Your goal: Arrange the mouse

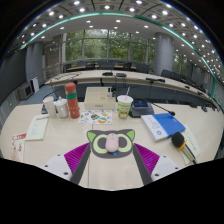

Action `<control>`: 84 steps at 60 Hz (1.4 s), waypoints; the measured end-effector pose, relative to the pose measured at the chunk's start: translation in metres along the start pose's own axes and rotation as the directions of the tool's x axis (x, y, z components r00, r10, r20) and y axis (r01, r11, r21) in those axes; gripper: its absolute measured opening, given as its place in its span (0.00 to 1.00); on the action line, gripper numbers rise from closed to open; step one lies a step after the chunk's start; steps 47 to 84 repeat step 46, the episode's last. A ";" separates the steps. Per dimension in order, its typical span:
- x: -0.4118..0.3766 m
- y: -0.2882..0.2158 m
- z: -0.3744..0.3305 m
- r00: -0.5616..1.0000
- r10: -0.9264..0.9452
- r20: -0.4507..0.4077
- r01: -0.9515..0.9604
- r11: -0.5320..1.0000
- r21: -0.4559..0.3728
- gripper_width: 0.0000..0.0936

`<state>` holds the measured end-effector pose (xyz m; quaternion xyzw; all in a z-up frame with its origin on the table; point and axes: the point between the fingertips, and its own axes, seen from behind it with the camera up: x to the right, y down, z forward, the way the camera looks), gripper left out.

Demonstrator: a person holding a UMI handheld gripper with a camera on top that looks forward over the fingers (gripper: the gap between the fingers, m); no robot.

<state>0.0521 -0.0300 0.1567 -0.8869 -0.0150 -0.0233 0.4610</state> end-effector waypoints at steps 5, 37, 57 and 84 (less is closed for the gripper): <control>-0.007 0.003 -0.052 1.000 0.001 0.007 -0.001 1.000 0.025 0.92; -0.019 0.059 -0.233 0.999 0.011 0.030 -0.013 0.998 0.062 0.92; -0.018 0.059 -0.244 1.000 0.008 0.024 -0.010 0.997 0.071 0.91; -0.018 0.059 -0.244 1.000 0.008 0.024 -0.010 0.997 0.071 0.91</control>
